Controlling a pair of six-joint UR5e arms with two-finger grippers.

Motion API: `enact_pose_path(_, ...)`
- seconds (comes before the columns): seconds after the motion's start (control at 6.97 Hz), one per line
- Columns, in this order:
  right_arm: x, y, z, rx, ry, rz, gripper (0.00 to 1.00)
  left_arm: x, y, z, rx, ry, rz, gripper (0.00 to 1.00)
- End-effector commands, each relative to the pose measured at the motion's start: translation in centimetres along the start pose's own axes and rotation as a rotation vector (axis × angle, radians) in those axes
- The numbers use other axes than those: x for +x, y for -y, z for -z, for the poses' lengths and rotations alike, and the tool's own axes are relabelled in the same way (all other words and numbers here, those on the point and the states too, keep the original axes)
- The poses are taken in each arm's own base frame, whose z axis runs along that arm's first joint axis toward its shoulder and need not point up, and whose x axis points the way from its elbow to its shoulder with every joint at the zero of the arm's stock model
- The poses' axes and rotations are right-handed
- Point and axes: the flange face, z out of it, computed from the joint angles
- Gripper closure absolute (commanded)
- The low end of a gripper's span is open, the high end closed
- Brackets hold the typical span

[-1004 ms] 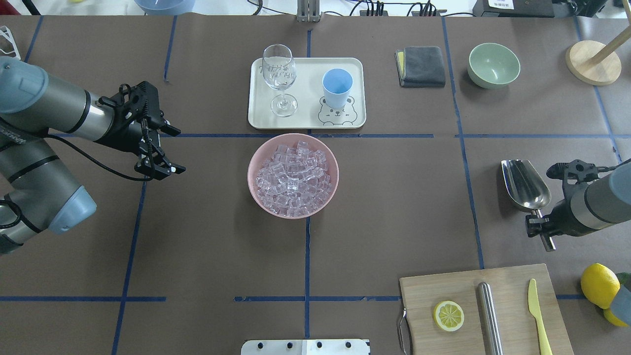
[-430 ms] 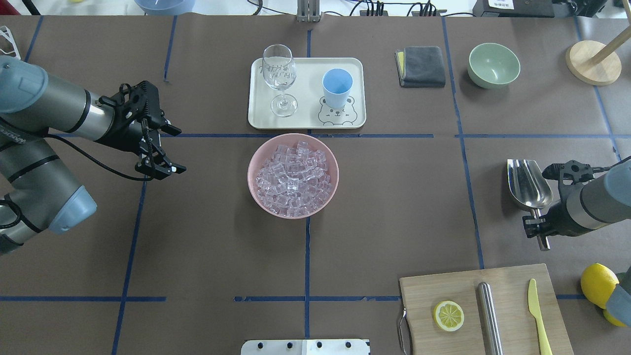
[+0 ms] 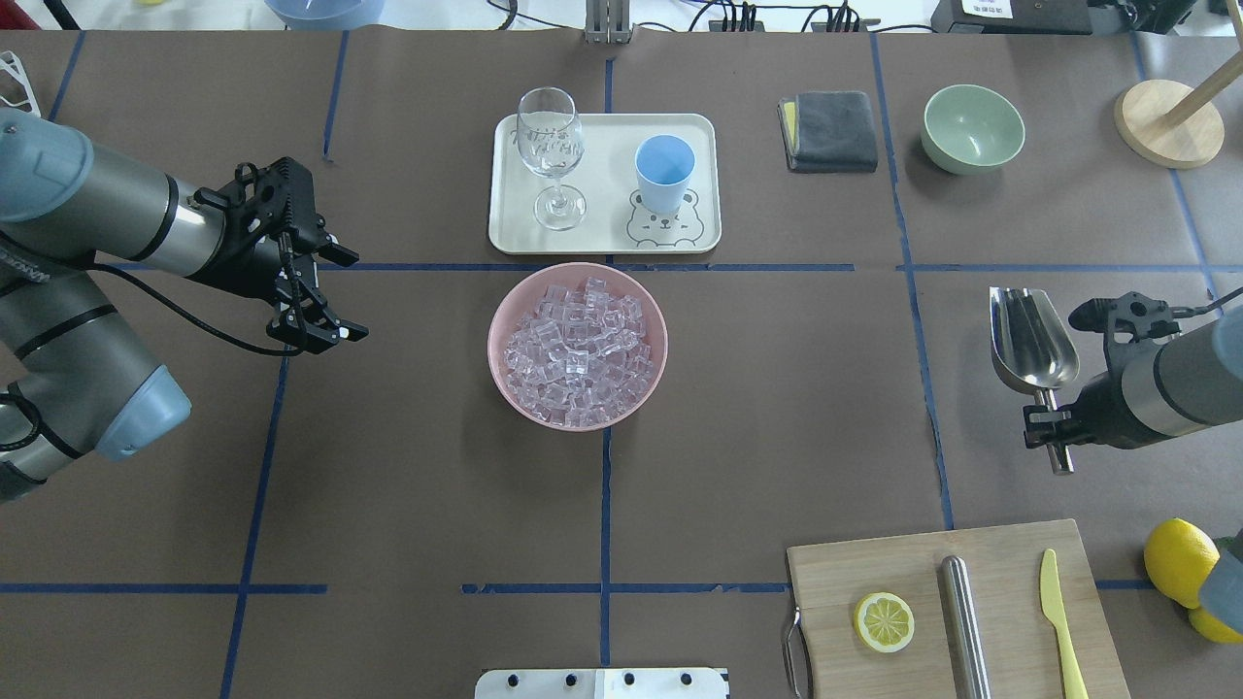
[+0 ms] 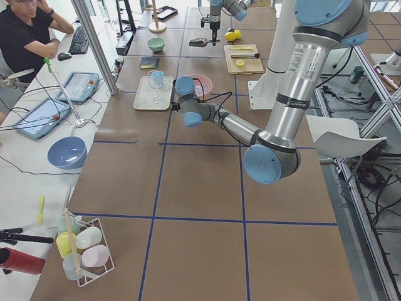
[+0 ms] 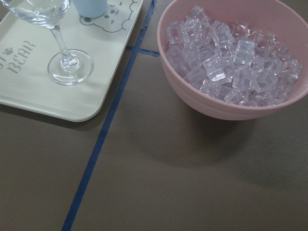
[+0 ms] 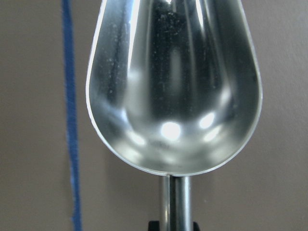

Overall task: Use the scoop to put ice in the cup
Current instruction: 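Lift the scoop with the right gripper and carry it toward the pink bowl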

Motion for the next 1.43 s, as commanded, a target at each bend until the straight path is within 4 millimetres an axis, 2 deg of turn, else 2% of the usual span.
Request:
enact_pose_path(0.0, -2.9, 2.2, 7.9, 0.137, 0.111, 0.003, 1.0, 0.1, 0.2, 0.2, 0.004, 0.0, -0.003, 0.0)
enact_pose_path(0.14, -4.2, 1.7, 9.2, 0.187, 0.116, 0.028, 1.0, 0.1, 0.3, 0.2, 0.005, 0.0, 0.001, 0.0)
enact_pose_path(0.29, -4.6, 1.8, 10.0, 0.211, 0.118, 0.032, 1.0, 0.2, 0.7, 0.2, 0.011, 0.001, 0.002, 0.0)
enact_pose_path(0.43, -7.0, 2.3, 10.8, 0.257, 0.124, 0.058, 1.0, 0.2, 0.9, 0.3, 0.014, 0.001, 0.0, 0.0)
enact_pose_path(0.57, -7.9, 2.1, 10.6, 0.248, 0.1, 0.15, 1.0, 0.2, 1.1, 0.2, 0.015, -0.001, -0.001, 0.0)
enact_pose_path(0.72, -7.2, 2.6, 10.7, 0.217, 0.002, 0.329, 1.0, 0.2, 1.2, 0.2, 0.017, -0.001, -0.005, 0.0)
enact_pose_path(0.86, -7.8, 3.8, 12.0, 0.17, -0.091, 0.474, 1.0, 0.2, 1.3, 0.1, 0.017, 0.001, -0.005, 0.0)
enact_pose_path(1.0, -10.1, 6.3, 14.9, 0.133, -0.16, 0.607, 1.0, 0.1, 1.3, 0.1, 0.017, 0.001, -0.005, 0.0)
enact_pose_path(1.15, -13.1, 7.7, 17.0, 0.06, -0.216, 0.715, 1.0, 0.2, 1.3, 0.1, 0.02, 0.001, -0.011, 0.0)
enact_pose_path(1.29, -17.1, 8.2, 18.3, -0.039, -0.26, 0.843, 1.0, 0.8, 0.9, -0.7, 0.047, -0.013, -0.045, 0.0)
